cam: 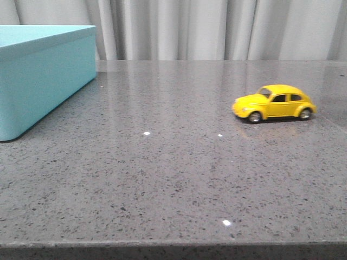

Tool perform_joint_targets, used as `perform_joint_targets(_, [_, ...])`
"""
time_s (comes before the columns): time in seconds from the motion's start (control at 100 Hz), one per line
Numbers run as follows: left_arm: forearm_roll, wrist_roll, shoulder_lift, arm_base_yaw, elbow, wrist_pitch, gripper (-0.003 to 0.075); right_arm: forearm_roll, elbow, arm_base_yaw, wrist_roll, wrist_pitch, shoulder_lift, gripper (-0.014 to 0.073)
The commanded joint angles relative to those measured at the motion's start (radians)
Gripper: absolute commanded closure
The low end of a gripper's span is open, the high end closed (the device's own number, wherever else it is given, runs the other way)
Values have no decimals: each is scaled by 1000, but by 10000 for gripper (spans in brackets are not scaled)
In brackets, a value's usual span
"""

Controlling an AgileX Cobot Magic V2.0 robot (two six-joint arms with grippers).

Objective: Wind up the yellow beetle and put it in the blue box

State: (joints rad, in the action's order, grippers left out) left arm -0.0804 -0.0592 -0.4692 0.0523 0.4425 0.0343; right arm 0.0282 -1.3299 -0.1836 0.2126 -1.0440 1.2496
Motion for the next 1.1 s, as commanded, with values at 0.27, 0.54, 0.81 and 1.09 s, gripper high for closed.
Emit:
perform_joint_targets(0.27, [-8, -8, -10, -5, 78, -21, 739, 1, -8, -8, -39, 39, -247, 67])
perform_joint_targets(0.54, [-8, -5, -95, 80, 208, 120, 731, 1, 98, -8, -39, 56, -350, 67])
perform_joint_targets(0.81, [-8, 159, -334, 286, 393, 251, 416, 3, 183, -8, -39, 198, -472, 67])
perform_joint_targets(1.09, [-8, 354, -634, 471, 654, 439, 164, 4, 197, -8, -39, 202, -536, 67])
